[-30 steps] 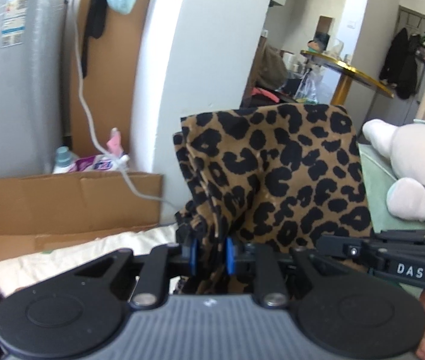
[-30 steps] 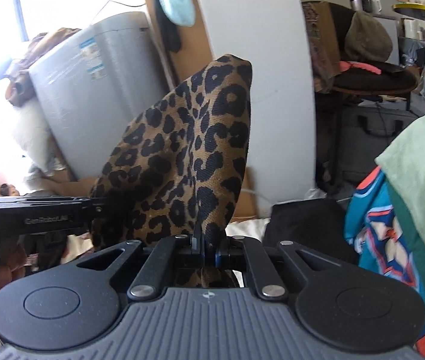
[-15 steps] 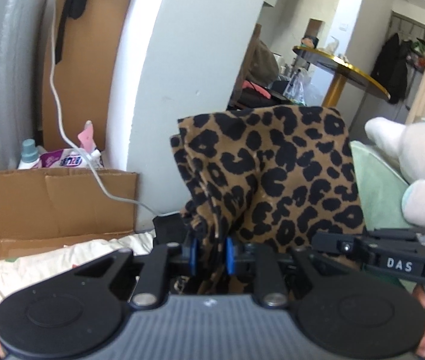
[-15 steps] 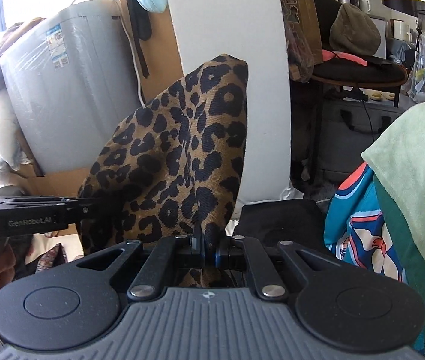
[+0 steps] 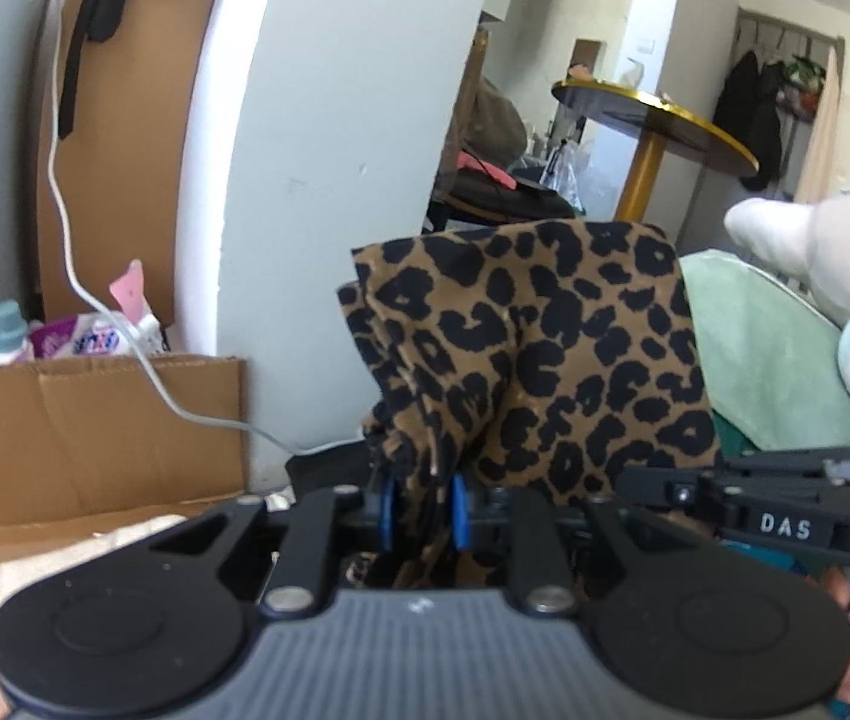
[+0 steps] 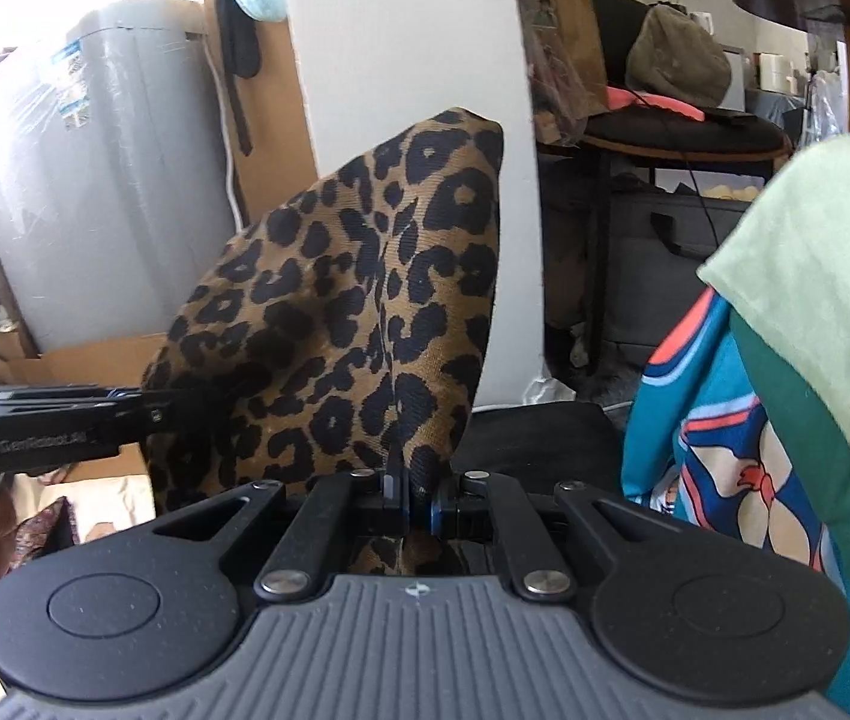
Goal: Fold clothes
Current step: 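Lift and carry the folded pants with both tools toward the black bag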
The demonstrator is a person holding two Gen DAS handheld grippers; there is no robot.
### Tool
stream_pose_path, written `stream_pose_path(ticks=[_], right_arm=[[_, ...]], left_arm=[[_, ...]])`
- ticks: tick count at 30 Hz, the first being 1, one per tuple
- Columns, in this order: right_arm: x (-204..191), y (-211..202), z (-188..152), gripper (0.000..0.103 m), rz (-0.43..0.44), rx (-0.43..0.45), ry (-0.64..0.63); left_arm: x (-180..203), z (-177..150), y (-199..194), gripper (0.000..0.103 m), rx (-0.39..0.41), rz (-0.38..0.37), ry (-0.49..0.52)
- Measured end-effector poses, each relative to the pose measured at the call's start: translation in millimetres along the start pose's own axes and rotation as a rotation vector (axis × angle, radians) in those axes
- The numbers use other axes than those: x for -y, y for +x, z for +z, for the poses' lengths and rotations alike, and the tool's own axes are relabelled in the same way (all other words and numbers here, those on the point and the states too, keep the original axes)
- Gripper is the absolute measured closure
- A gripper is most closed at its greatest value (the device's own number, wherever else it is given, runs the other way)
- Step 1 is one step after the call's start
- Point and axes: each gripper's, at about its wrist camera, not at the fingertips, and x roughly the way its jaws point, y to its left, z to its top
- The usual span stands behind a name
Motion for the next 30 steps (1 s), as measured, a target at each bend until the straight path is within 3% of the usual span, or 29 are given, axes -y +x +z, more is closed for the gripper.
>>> stream_pose_path(ticks=[8,14,25,30], right_arm=[[27,23,-49,0.098,-0.057,-0.022,0.014],[50,30,-61,0.098,-0.106,-0.035,-0.010],[80,97,-49,0.098,-0.146,-0.044,-0.046],[90,145,-36,0.098,-0.152,-0.066,-0.100]], left_arm=[[6,-53,33,0.084,-0.037,-0.032,-0.022],[10,-76,64,0.084,-0.062,-0.083,-0.100],[-11,-74,129,0.084,-0.075,-0.084,-0.193],[-40,-70,172,0.084,-0.088,-0.095,-0.225]])
